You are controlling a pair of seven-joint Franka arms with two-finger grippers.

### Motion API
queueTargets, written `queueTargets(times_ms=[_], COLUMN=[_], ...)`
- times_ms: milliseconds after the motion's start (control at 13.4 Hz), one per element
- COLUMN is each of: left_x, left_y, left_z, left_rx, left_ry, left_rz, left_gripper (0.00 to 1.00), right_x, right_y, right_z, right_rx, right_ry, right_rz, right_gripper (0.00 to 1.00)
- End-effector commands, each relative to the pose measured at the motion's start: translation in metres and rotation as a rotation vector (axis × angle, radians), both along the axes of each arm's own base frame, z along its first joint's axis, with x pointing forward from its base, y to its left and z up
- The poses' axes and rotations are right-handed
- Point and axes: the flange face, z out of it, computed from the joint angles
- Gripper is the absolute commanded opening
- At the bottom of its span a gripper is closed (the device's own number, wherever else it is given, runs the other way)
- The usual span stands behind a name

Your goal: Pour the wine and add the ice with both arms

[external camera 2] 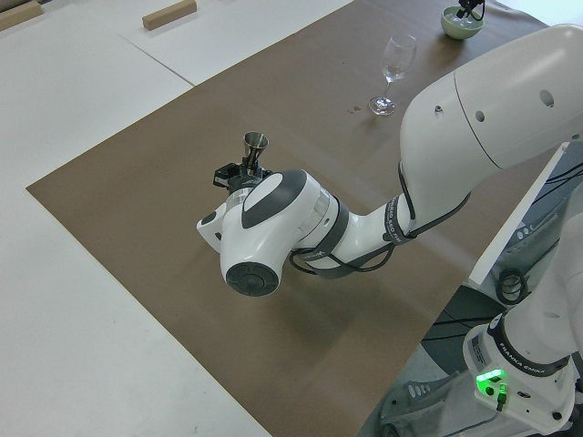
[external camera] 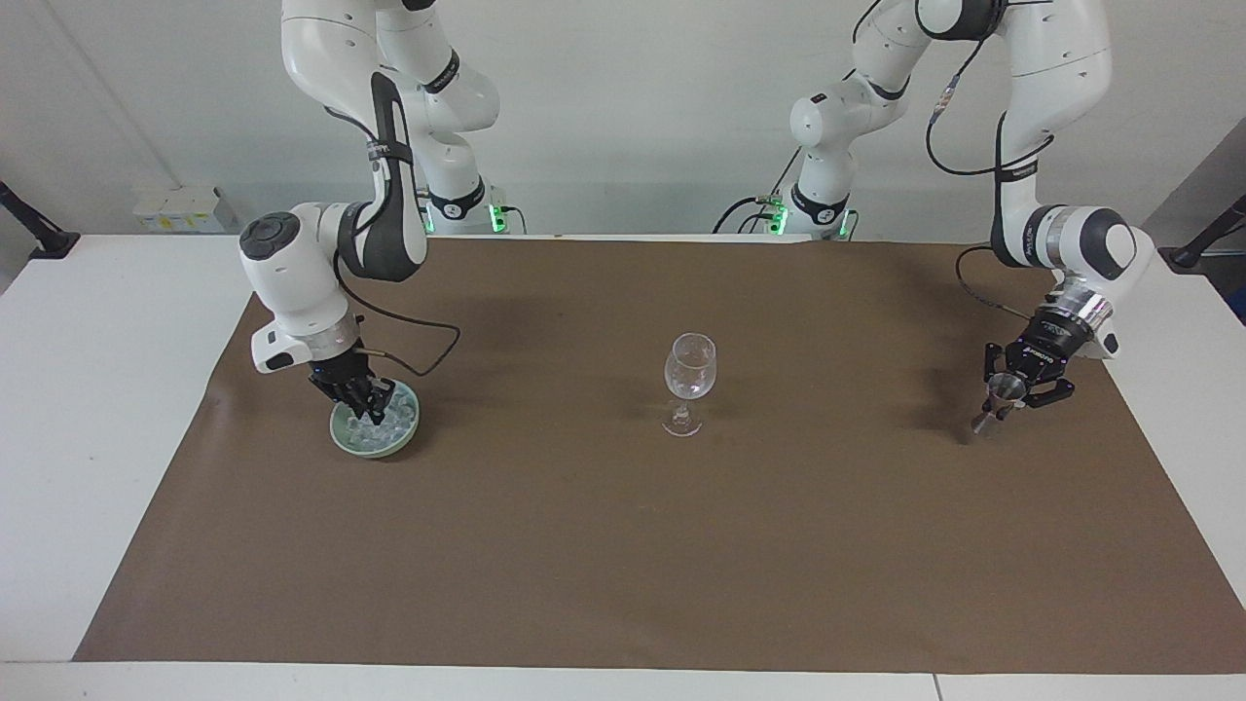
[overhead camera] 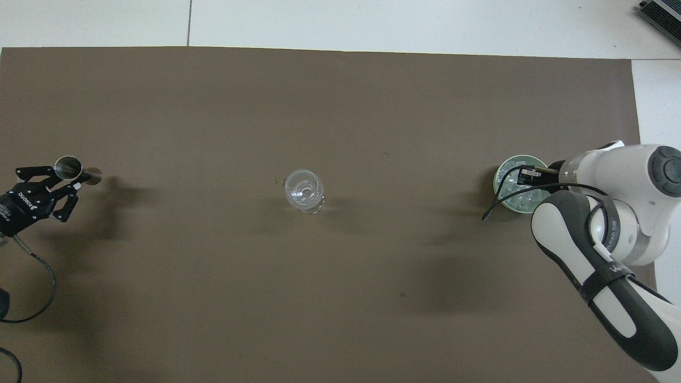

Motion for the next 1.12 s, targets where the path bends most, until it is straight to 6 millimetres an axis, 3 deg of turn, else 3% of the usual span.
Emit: queueTargets(times_ms=[0, 374, 598, 822, 1046], left_x=[-0.009, -0.027, -0.029, -0.026, -0.025], left_y=[0.000, -0.013, -0.024, -0.036, -0.048], left_z=[-0.006, -0.019, -0.024, -0.026, -0.031], left_rx=[-0.039, -0.059, -0.069, -0.072, -0.079], left_ry=[0.027, 0.062, 0.075, 0.079, 0.088], left_rz=[-0.025, -0.049, -0.066, -0.086, -0.106], left_gripper=[0.00, 0.00, 0.00, 0.00, 0.00], right_x=[0.009, 0.020, 0.028, 0.026, 0.023], right_y=[0.001, 0.014, 0.036, 0.081, 0.140], right_z=[0.035, 0.107, 0.161, 0.198, 0.218], right_rx=[0.025, 0.038, 0.037, 0.022, 0.001], right_ry=[0.011, 0.018, 0.022, 0.036, 0.002], right_rz=[-0.014, 0.015, 0.003, -0.023, -0.074], right_gripper=[0.00, 0.00, 0.00, 0.00, 0.00])
